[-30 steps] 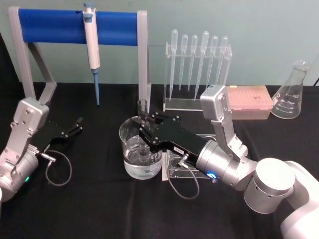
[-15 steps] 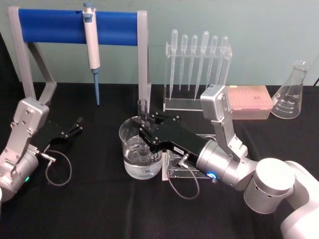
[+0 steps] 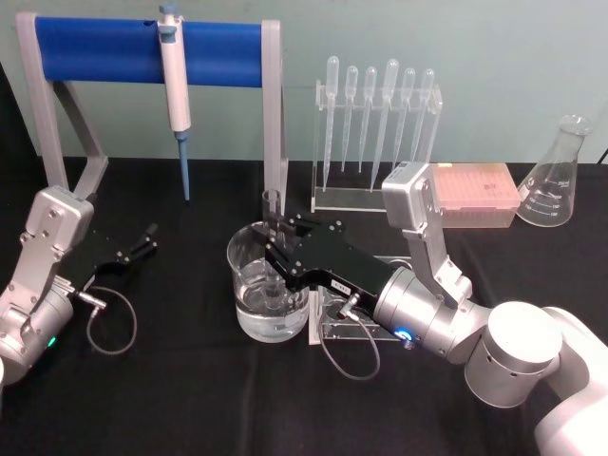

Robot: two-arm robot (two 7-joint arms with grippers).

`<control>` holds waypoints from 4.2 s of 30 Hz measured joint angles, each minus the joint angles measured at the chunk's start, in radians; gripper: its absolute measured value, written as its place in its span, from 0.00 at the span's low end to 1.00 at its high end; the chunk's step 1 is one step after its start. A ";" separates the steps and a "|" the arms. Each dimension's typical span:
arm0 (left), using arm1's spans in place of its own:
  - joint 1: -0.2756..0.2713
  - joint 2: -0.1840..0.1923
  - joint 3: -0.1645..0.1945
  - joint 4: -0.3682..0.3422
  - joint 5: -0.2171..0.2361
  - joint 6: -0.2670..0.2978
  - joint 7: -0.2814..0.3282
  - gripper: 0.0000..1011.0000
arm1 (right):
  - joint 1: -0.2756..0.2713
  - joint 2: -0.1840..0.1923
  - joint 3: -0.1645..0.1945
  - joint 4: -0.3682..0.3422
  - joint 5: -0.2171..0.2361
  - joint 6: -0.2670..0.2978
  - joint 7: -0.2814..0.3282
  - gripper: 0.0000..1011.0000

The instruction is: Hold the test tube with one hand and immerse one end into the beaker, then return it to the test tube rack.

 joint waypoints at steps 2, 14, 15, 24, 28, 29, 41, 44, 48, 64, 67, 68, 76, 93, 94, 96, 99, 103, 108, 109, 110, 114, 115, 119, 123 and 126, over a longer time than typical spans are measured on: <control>0.000 0.000 0.000 0.000 0.000 0.000 0.000 0.99 | 0.000 0.000 0.000 0.000 0.000 0.000 0.000 0.22; 0.000 0.000 0.000 0.000 0.000 0.000 0.000 0.99 | 0.000 0.000 0.000 0.000 0.000 0.000 0.000 0.22; 0.000 0.000 0.000 0.000 0.000 0.000 0.000 0.99 | 0.000 0.000 0.000 0.000 0.000 0.000 0.000 0.22; 0.000 0.000 0.000 0.000 0.000 0.000 0.000 0.99 | 0.000 0.000 0.000 0.000 0.000 0.000 0.000 0.22; 0.000 0.000 0.000 0.000 0.000 0.000 0.000 0.99 | 0.000 0.000 0.000 0.000 0.000 0.000 0.000 0.22; 0.000 0.000 0.000 0.000 0.000 0.000 0.000 0.99 | 0.000 0.000 0.000 0.000 0.000 0.000 0.000 0.22; 0.000 0.000 0.000 0.000 0.000 0.000 0.000 0.99 | 0.000 0.000 0.000 0.000 0.000 0.000 0.000 0.22; 0.000 0.000 0.000 0.000 0.000 0.000 0.000 0.99 | 0.000 0.000 0.000 0.000 0.000 0.000 0.000 0.22; 0.000 0.000 0.000 0.000 0.000 0.000 0.000 0.99 | 0.000 0.000 0.000 0.000 0.000 0.000 0.000 0.22; 0.000 0.000 0.000 0.000 0.000 0.000 0.000 0.99 | 0.000 0.000 0.000 0.000 0.000 0.000 0.000 0.22; 0.000 0.000 0.000 0.000 0.000 0.000 0.000 0.99 | 0.000 0.000 0.000 0.000 0.000 0.000 0.000 0.22; 0.000 0.000 0.000 0.000 0.000 0.000 0.000 0.99 | 0.000 0.000 0.000 0.000 0.000 0.000 0.000 0.22; 0.000 0.000 0.000 0.000 0.000 0.000 0.000 0.99 | 0.000 0.000 0.000 0.000 0.000 0.000 0.000 0.22; 0.000 0.000 0.000 0.000 0.000 0.000 0.000 0.99 | 0.000 0.000 0.000 0.000 0.000 0.000 0.000 0.22; 0.000 0.000 0.000 0.000 0.000 0.000 0.000 0.99 | 0.000 0.000 0.000 0.000 0.000 0.000 0.000 0.22; 0.000 0.000 0.000 0.000 0.000 0.000 0.000 0.99 | 0.000 0.000 0.000 0.000 0.000 0.000 0.000 0.22; 0.000 0.000 0.000 0.000 0.000 0.000 0.000 0.99 | 0.000 0.000 0.000 0.000 0.000 0.000 0.000 0.22; 0.000 0.000 0.000 0.000 0.000 0.000 0.000 0.99 | 0.000 0.000 0.000 0.000 0.000 0.000 0.000 0.22; 0.000 0.000 0.000 0.000 0.000 0.000 0.000 0.99 | 0.000 0.000 0.000 0.000 0.000 0.000 0.000 0.22; 0.000 0.000 0.000 0.000 0.000 0.000 0.000 0.99 | 0.000 0.000 0.000 0.000 0.000 0.000 0.000 0.22; 0.000 0.000 0.000 0.000 0.000 0.000 0.000 0.99 | 0.000 0.000 0.000 0.000 0.000 0.000 0.000 0.22; 0.000 0.000 0.000 0.000 0.000 0.000 0.000 0.99 | 0.000 0.000 0.000 0.000 0.000 0.000 0.000 0.22; 0.000 0.000 0.000 0.000 0.000 0.000 0.000 0.99 | 0.000 0.000 0.000 0.000 0.000 0.000 0.000 0.22; 0.000 0.000 0.000 0.000 0.000 0.000 0.000 0.99 | 0.000 0.000 0.000 0.000 0.000 0.000 0.000 0.22; 0.000 0.000 0.000 0.000 0.000 0.000 0.000 0.99 | 0.000 0.000 0.000 0.000 0.000 0.000 0.000 0.22; 0.000 0.000 0.000 0.000 0.000 0.000 0.000 0.99 | 0.000 0.000 0.000 0.000 0.000 0.000 0.000 0.22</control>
